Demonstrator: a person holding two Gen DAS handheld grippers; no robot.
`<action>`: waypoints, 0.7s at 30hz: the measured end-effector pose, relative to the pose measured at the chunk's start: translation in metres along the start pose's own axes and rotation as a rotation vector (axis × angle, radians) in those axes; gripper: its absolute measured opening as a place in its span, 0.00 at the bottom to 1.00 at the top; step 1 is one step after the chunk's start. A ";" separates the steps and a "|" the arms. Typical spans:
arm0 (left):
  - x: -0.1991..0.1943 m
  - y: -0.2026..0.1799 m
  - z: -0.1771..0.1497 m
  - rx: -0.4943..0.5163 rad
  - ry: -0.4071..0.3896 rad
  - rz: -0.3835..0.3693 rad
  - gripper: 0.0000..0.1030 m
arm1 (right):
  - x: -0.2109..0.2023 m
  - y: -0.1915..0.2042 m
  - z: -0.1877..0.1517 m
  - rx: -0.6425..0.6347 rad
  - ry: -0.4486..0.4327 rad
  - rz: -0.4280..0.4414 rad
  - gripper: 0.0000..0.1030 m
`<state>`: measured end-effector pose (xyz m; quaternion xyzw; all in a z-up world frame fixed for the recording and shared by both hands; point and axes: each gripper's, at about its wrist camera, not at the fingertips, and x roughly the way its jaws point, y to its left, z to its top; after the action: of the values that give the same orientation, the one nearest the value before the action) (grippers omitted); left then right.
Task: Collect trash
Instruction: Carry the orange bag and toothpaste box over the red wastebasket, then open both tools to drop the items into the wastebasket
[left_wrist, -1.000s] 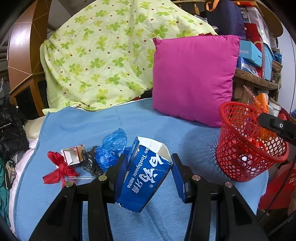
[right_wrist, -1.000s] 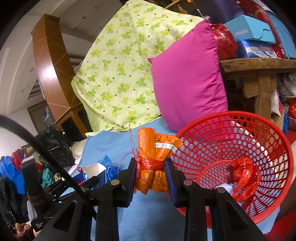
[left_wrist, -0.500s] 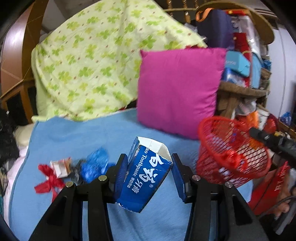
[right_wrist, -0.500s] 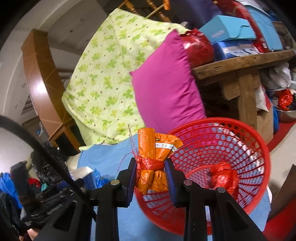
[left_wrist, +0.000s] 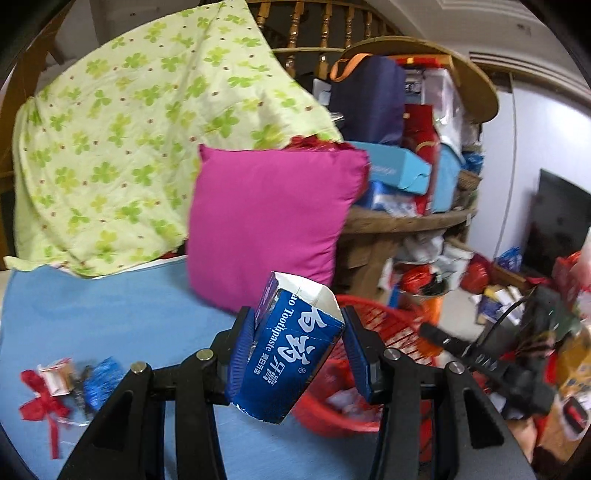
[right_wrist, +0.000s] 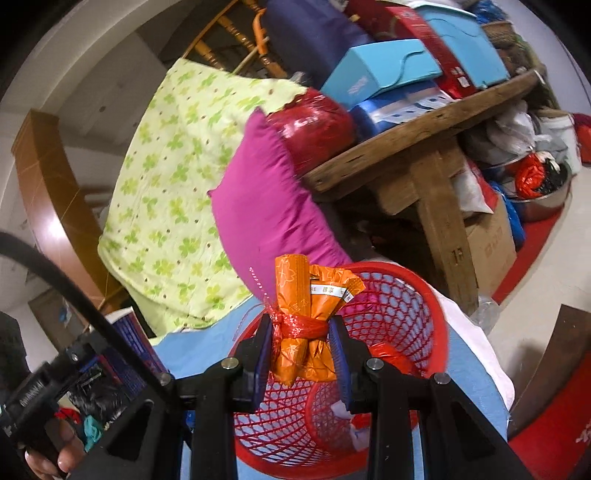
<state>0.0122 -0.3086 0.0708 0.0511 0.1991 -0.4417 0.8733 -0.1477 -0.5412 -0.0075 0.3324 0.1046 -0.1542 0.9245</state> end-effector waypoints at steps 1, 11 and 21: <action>0.003 -0.003 0.003 -0.006 0.000 -0.017 0.48 | -0.002 -0.002 0.000 0.005 -0.004 -0.003 0.31; 0.054 -0.029 0.004 -0.070 0.072 -0.157 0.48 | -0.009 -0.025 0.007 0.077 -0.009 -0.006 0.31; 0.094 -0.031 -0.017 -0.082 0.177 -0.147 0.57 | 0.003 -0.030 0.004 0.101 0.060 -0.005 0.34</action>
<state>0.0318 -0.3935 0.0206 0.0394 0.2964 -0.4900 0.8188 -0.1547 -0.5662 -0.0225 0.3829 0.1253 -0.1513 0.9027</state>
